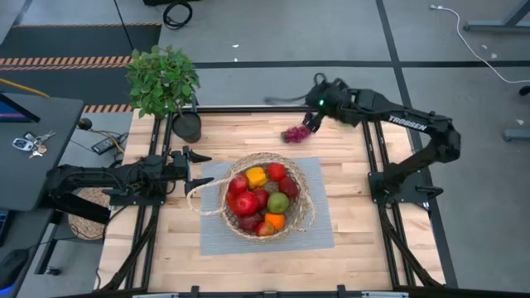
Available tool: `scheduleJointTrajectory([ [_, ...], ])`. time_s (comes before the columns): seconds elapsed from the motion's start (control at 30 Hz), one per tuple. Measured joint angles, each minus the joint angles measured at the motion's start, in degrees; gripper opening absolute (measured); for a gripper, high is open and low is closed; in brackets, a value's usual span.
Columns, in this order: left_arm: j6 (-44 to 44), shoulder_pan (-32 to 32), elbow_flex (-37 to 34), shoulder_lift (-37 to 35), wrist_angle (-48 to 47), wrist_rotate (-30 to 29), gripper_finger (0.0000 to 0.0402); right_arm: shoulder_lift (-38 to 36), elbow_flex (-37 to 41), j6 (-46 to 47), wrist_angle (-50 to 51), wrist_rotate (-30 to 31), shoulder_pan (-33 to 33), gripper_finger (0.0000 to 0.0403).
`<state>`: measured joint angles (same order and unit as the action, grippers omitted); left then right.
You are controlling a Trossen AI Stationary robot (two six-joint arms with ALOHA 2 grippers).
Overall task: Build produce basket
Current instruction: Put the green apple into the basket
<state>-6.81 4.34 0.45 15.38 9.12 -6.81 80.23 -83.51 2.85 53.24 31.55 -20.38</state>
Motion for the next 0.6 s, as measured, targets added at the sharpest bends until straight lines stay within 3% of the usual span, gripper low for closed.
scheduleJointTrajectory([
  [0.27,0.02,-0.01,0.02,0.00,0.00,0.00,0.0382,-3.97,15.06,-0.47,-10.97,-0.03,-18.45,0.0348],
  [0.6,-0.01,0.00,0.02,-0.01,0.01,0.02,0.0382,-0.23,23.70,-5.45,-16.57,-4.88,-33.45,0.0381],
])
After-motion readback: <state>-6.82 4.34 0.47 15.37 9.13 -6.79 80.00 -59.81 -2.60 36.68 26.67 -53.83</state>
